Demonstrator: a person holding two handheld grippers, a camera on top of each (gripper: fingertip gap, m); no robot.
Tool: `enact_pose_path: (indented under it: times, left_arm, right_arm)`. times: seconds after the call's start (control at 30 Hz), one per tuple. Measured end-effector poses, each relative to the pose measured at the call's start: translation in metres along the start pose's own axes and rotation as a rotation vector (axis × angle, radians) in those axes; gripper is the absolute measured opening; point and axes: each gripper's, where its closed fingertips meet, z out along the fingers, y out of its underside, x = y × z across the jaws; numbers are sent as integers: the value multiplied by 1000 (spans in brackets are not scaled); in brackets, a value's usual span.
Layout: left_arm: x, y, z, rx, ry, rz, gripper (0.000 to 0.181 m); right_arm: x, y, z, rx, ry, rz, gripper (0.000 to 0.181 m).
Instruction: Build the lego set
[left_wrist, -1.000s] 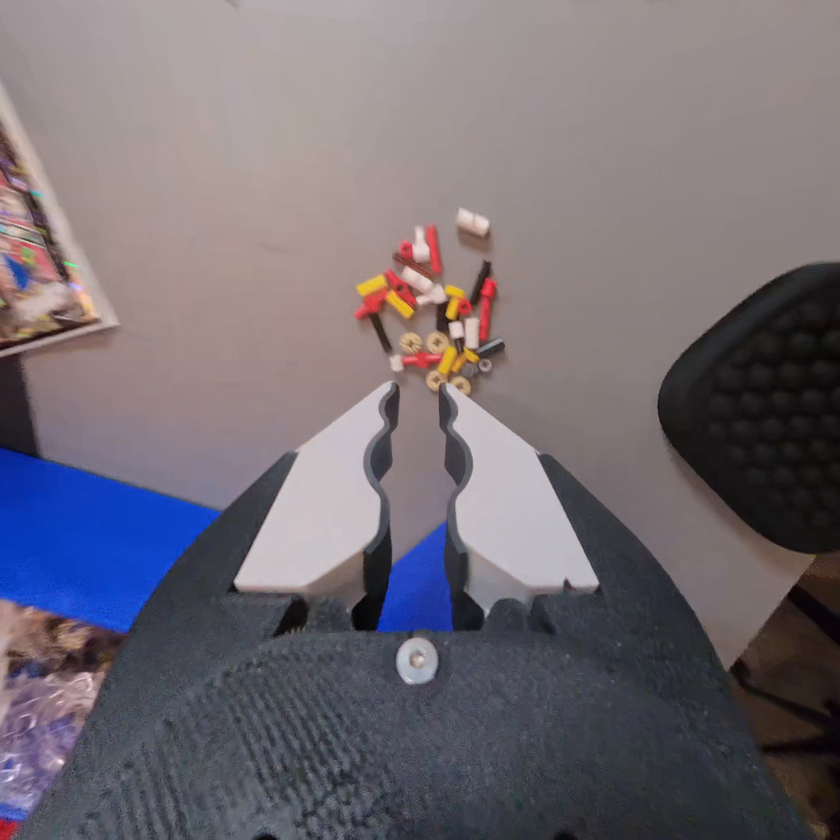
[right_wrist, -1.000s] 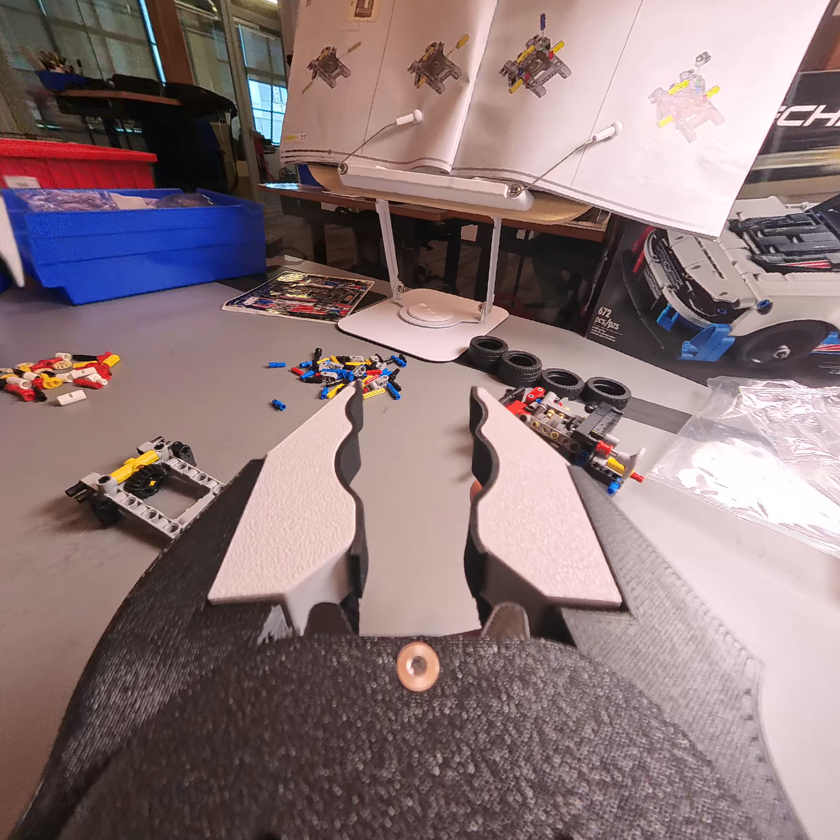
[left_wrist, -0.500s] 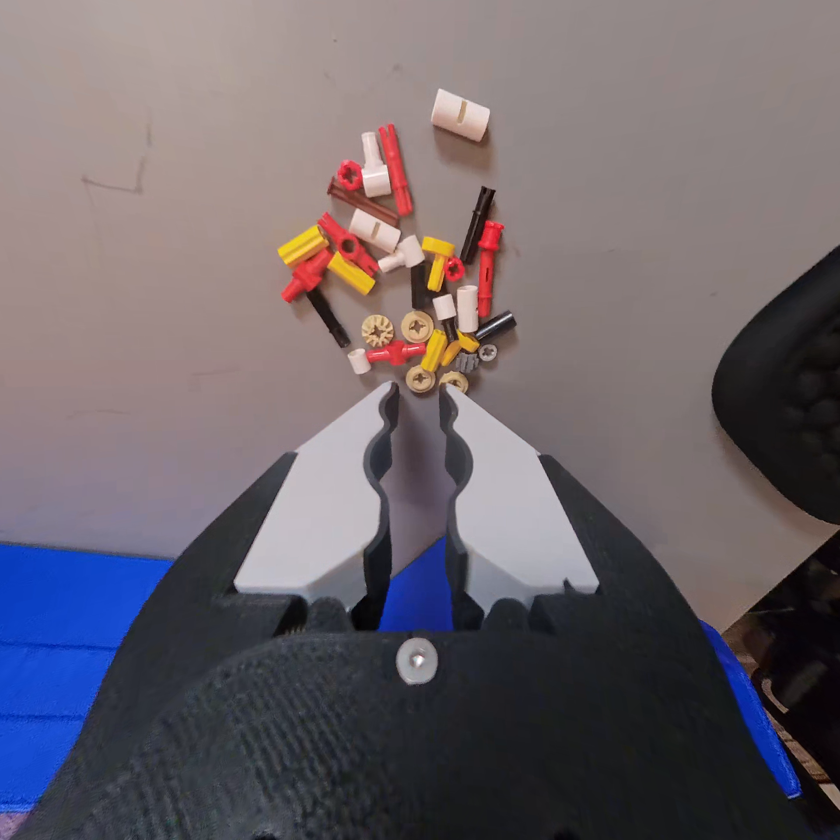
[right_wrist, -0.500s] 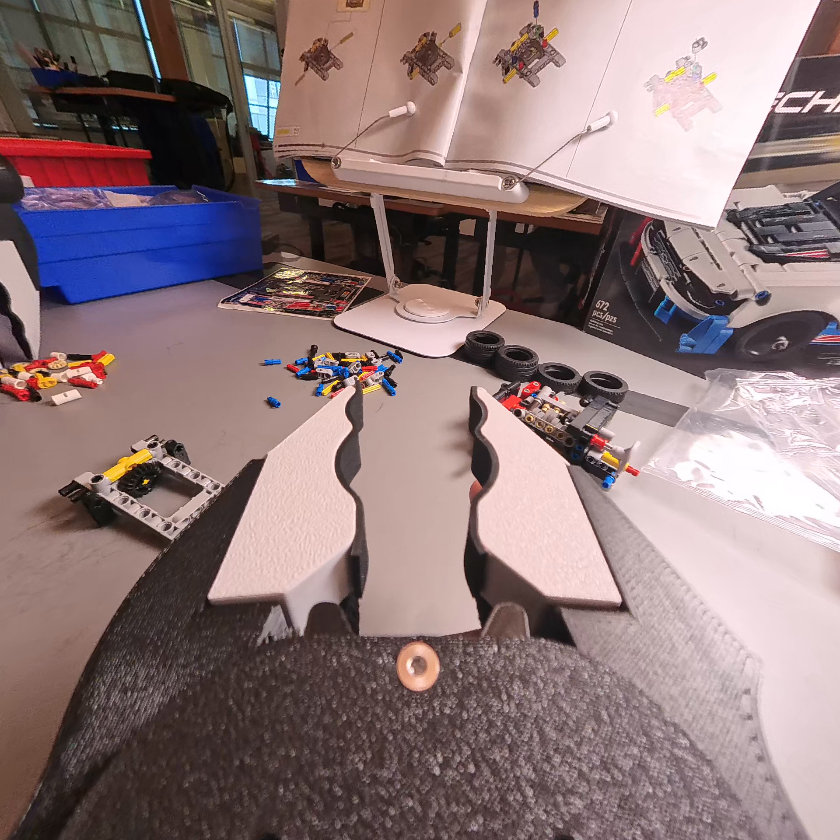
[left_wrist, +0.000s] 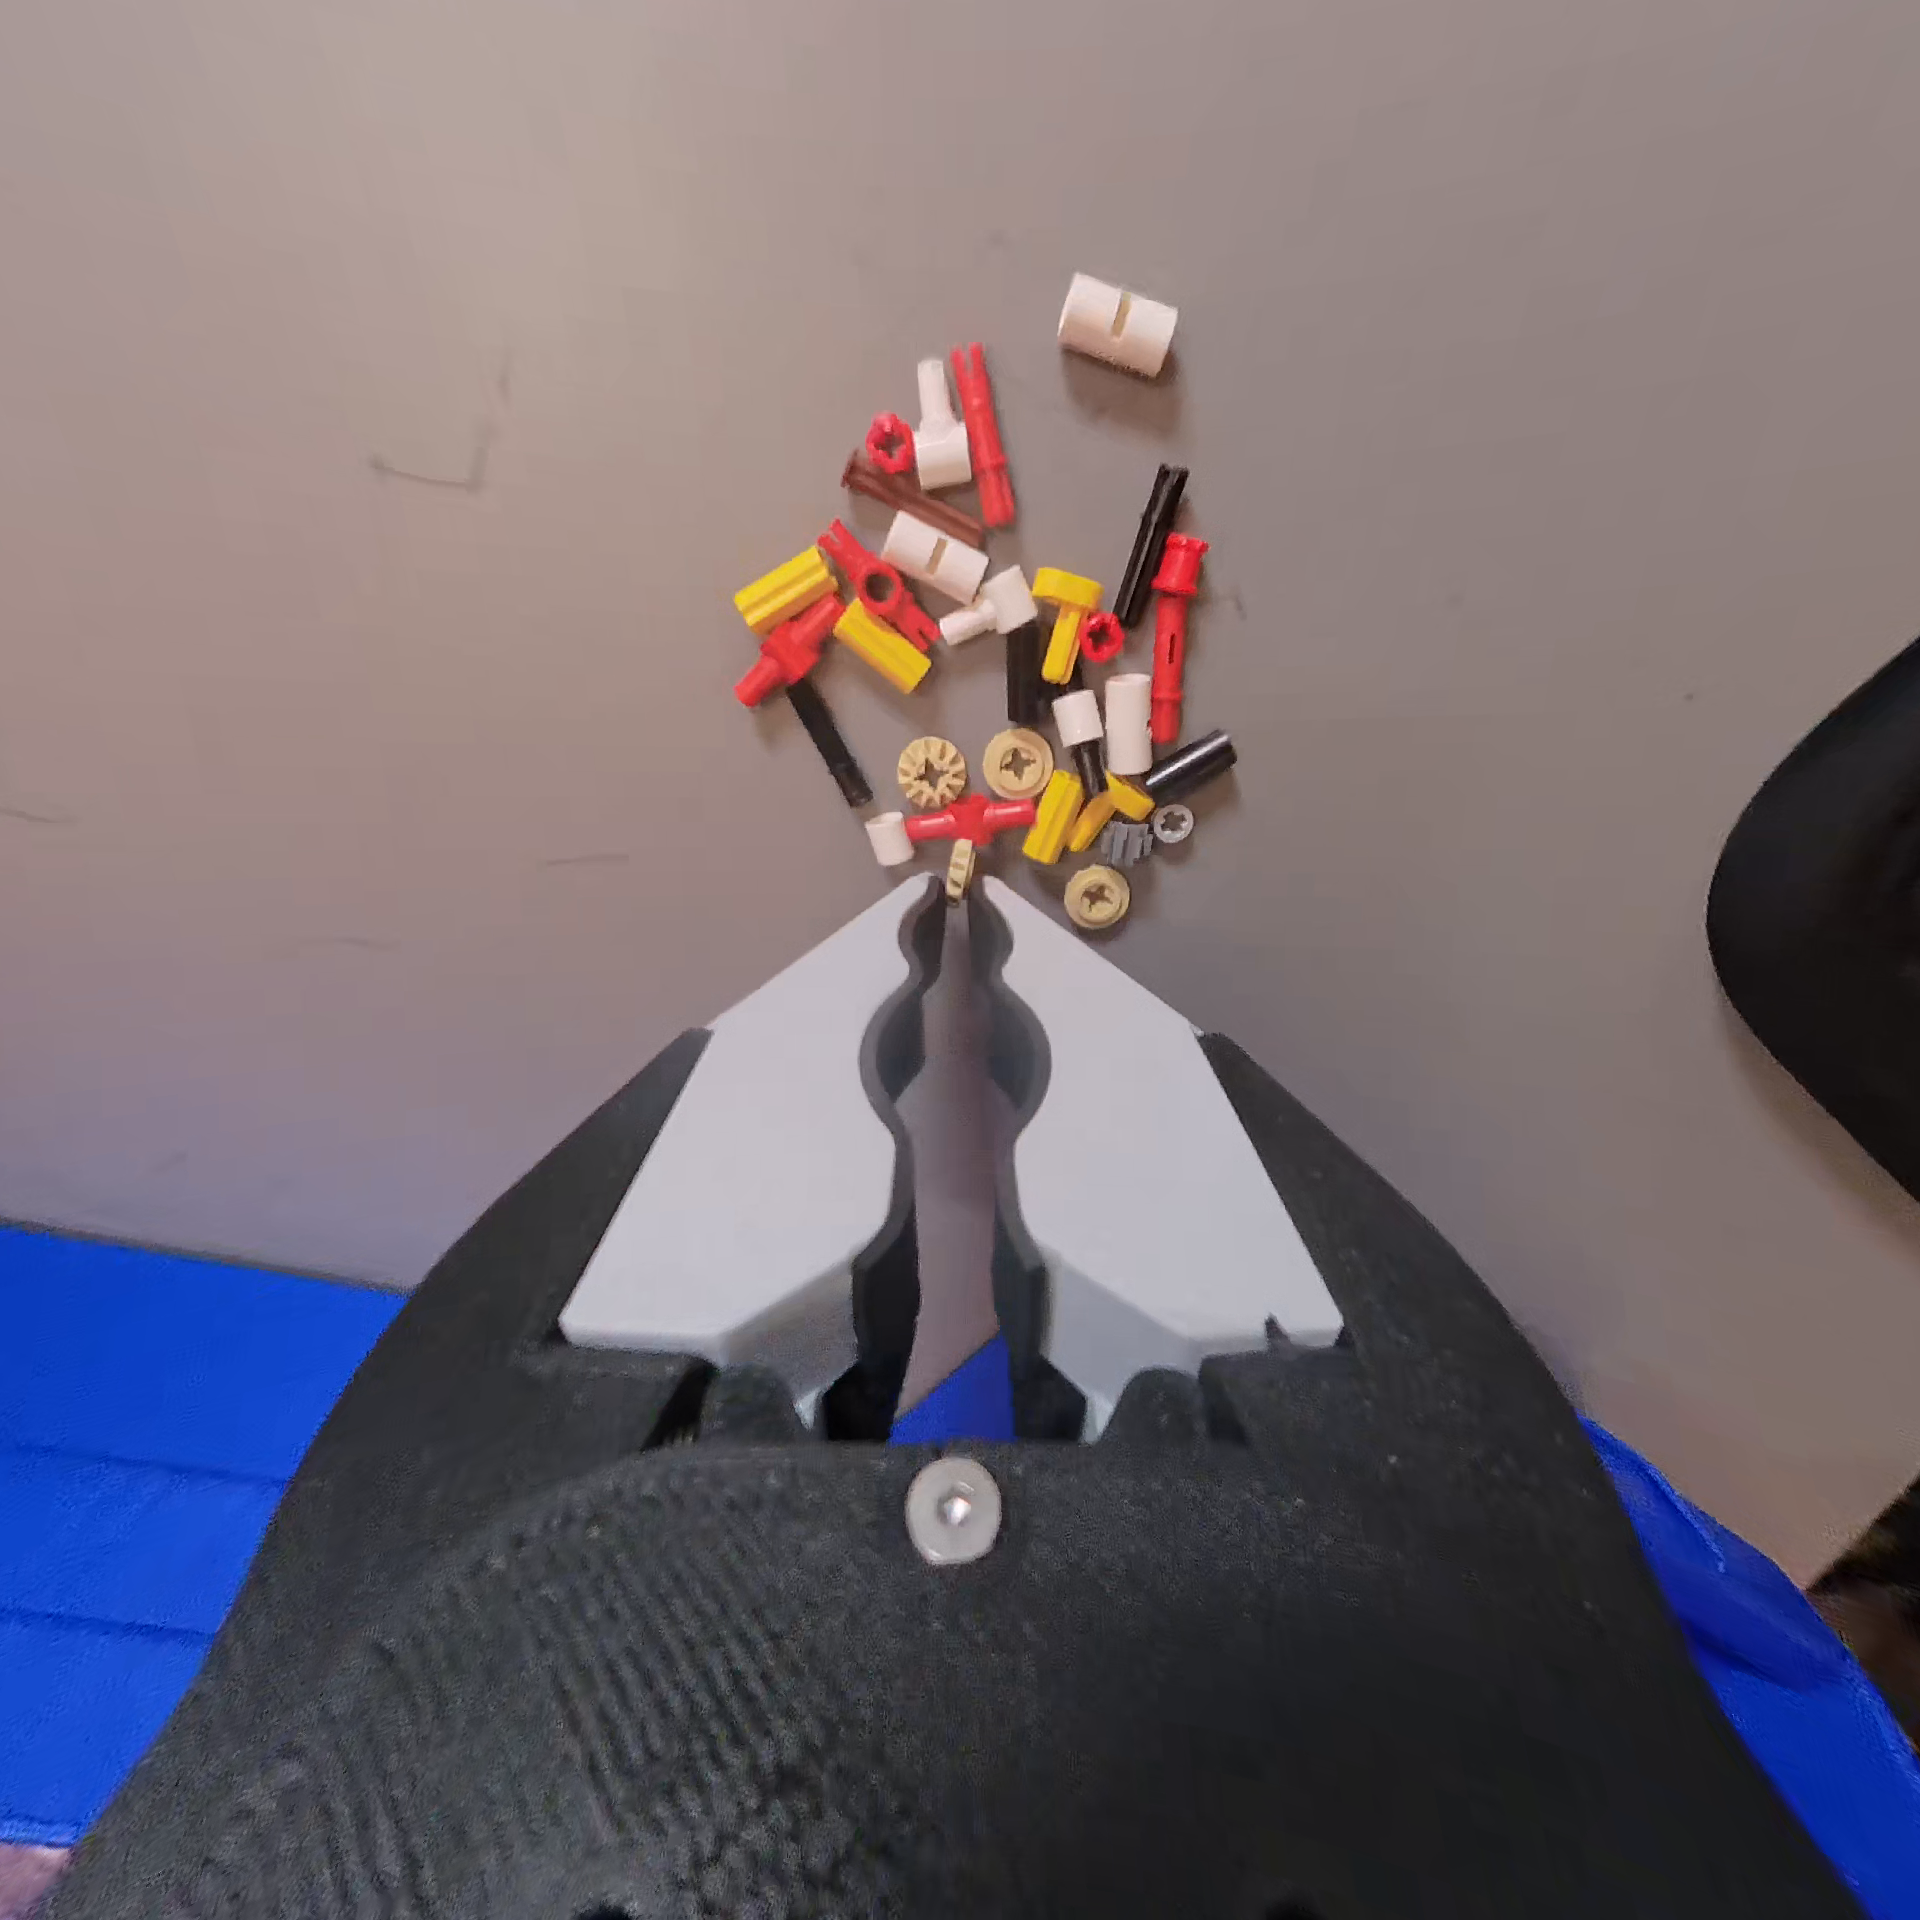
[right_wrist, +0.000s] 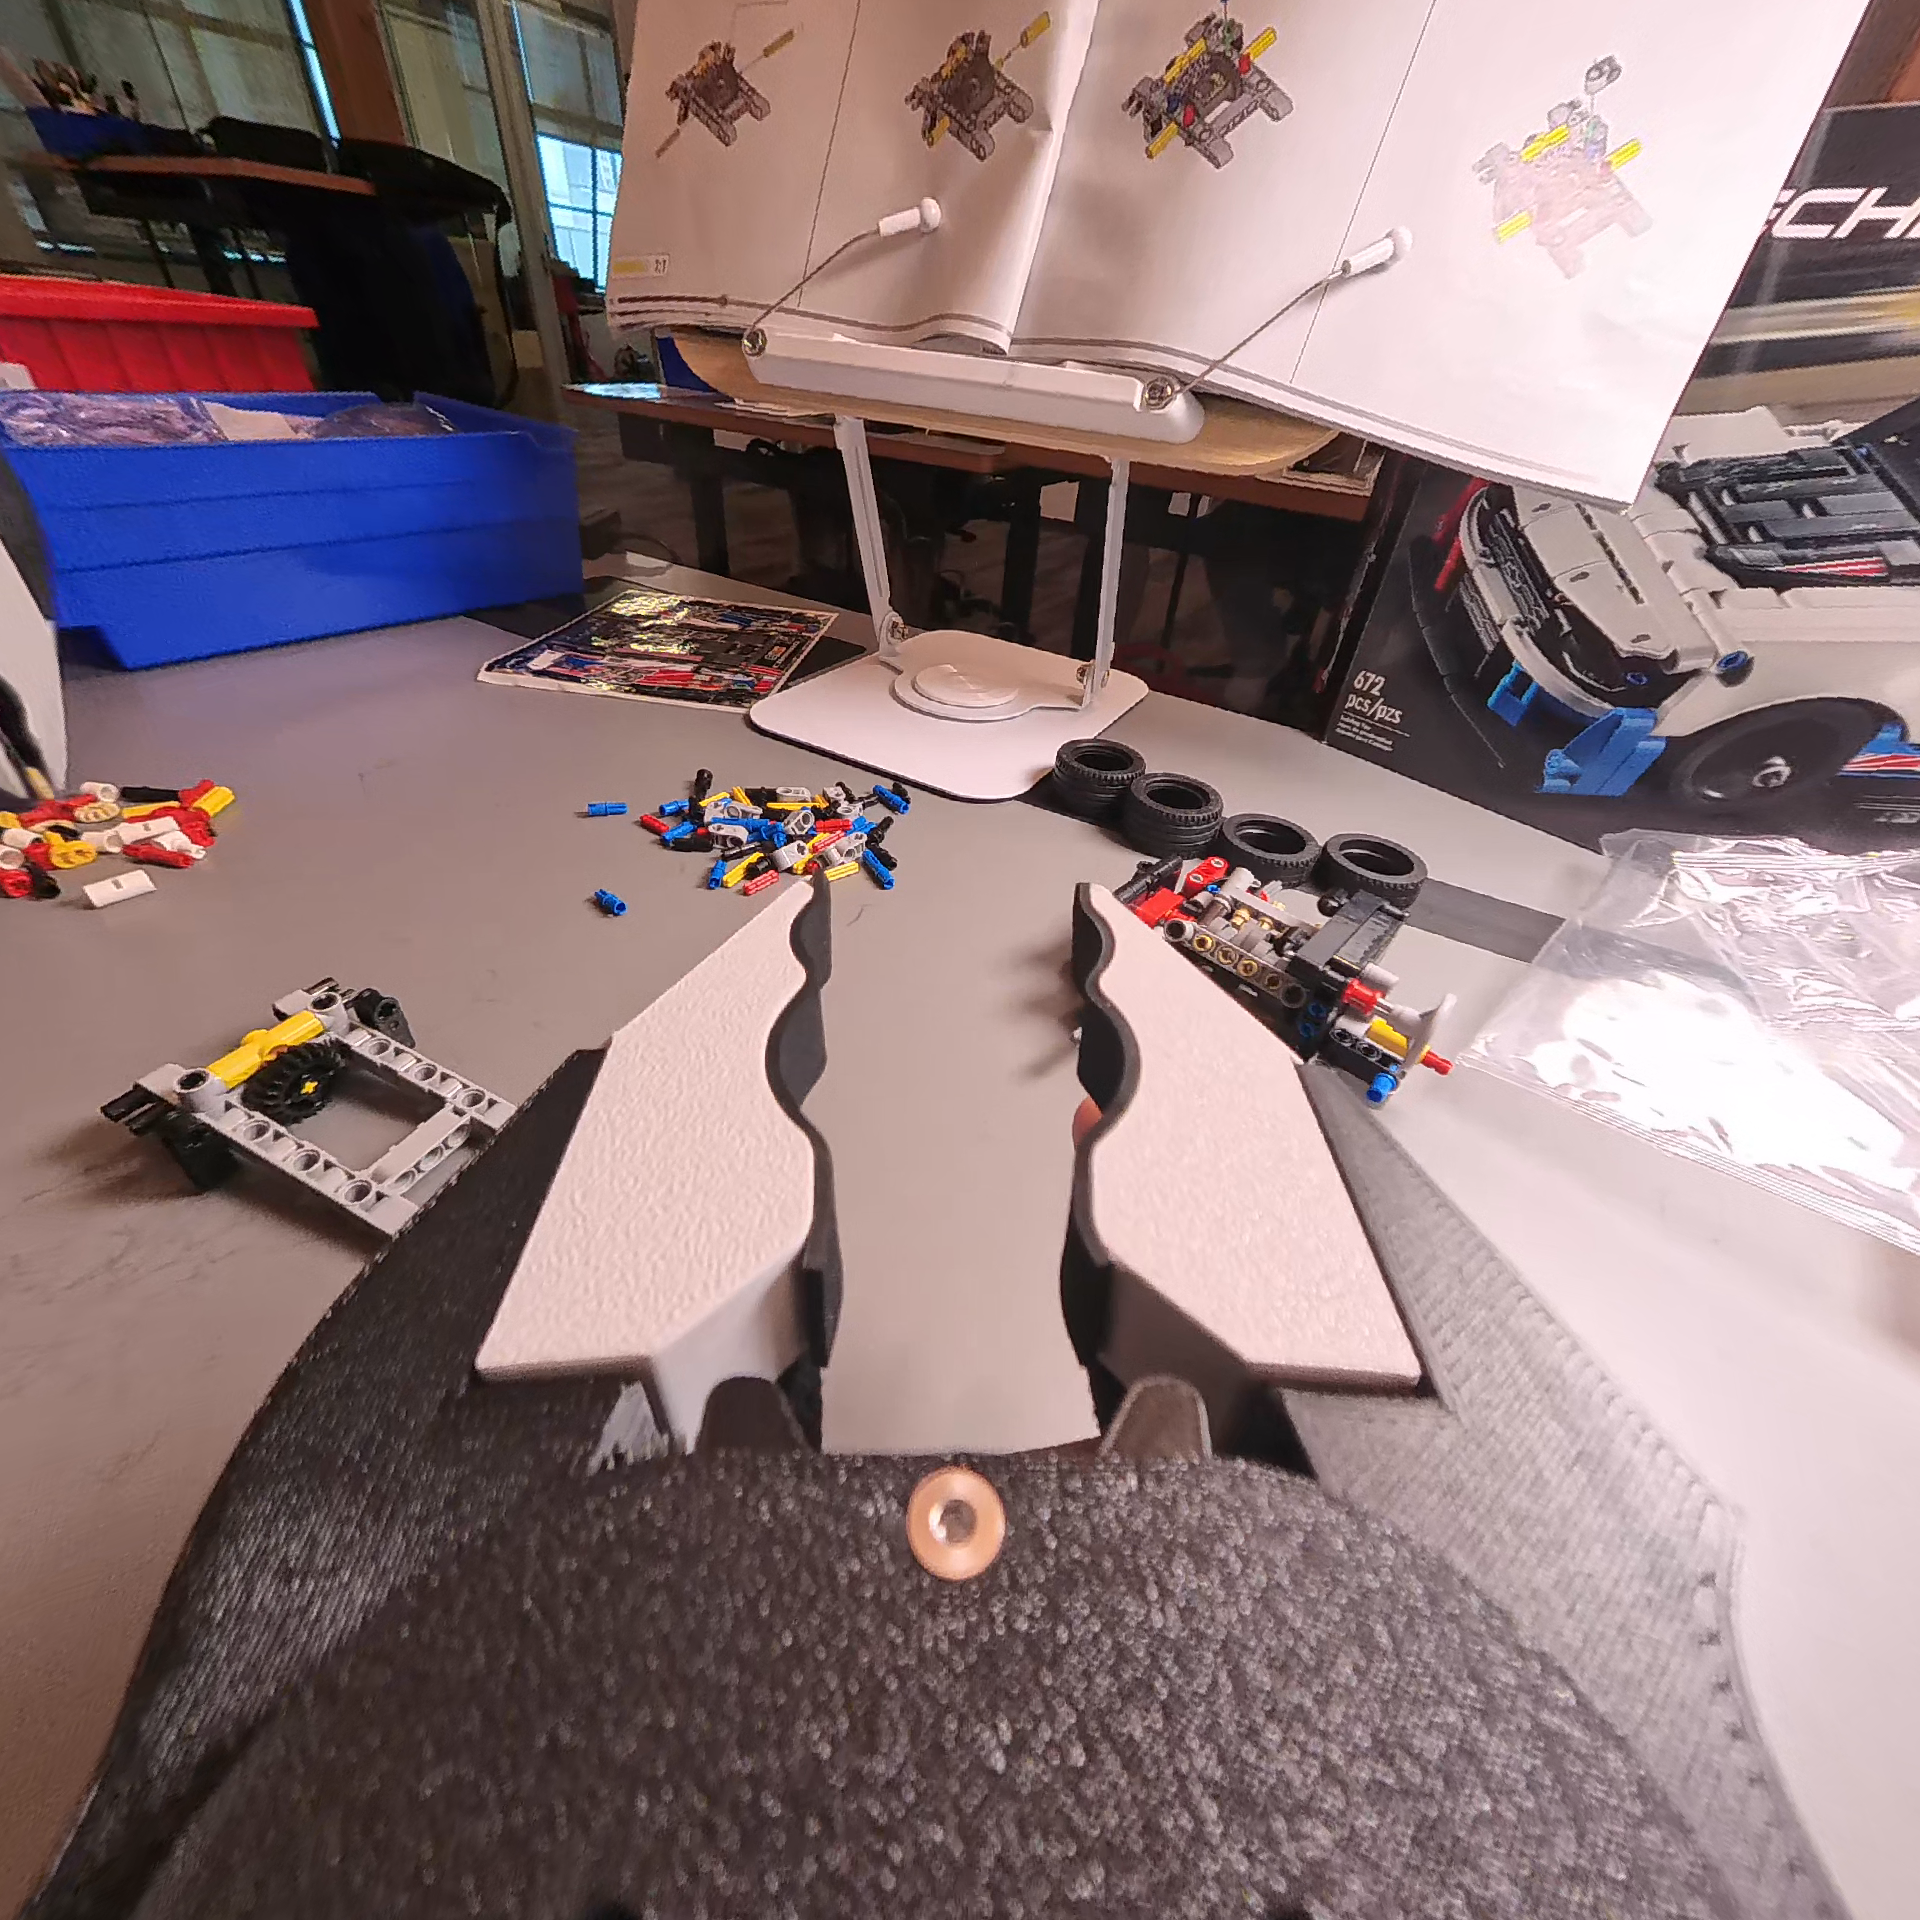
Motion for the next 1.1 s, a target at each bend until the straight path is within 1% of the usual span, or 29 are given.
enact_pose_path:
  times: [0.1,0.2,0.33,0.43,0.57,0.63,0.7,0.83,0.93,1.1]
  left_arm:
    - [-1,-11,-10,88,-47,44,2]
    - [-2,-12,-15,103,-126,112,2]
    - [0,-21,-23,160,-214,170,2]
    - [5,-42,-35,258,-284,209,2]
    - [17,-86,-46,381,-382,234,2]
    - [29,-109,-39,428,-394,240,2]
    - [41,-128,-25,460,-392,251,2]
    - [59,-154,4,484,-363,253,2]
    - [65,-163,13,485,-353,260,3]
    - [71,-165,19,486,-335,264,14]
  right_arm:
    - [0,0,0,-1,2,-3,45]
    - [1,0,0,0,4,-3,45]
    - [1,0,0,-1,5,-5,45]
    - [0,1,0,-3,2,-4,45]
    - [-1,1,1,-3,-3,-5,45]
    - [-2,-1,0,0,-5,-8,45]
    - [-2,-3,-1,7,-5,-9,45]
    - [-1,-6,-3,19,-7,-9,45]
    - [-2,-7,-4,22,-12,-10,45]
    - [-3,-9,-4,24,-17,-16,44]
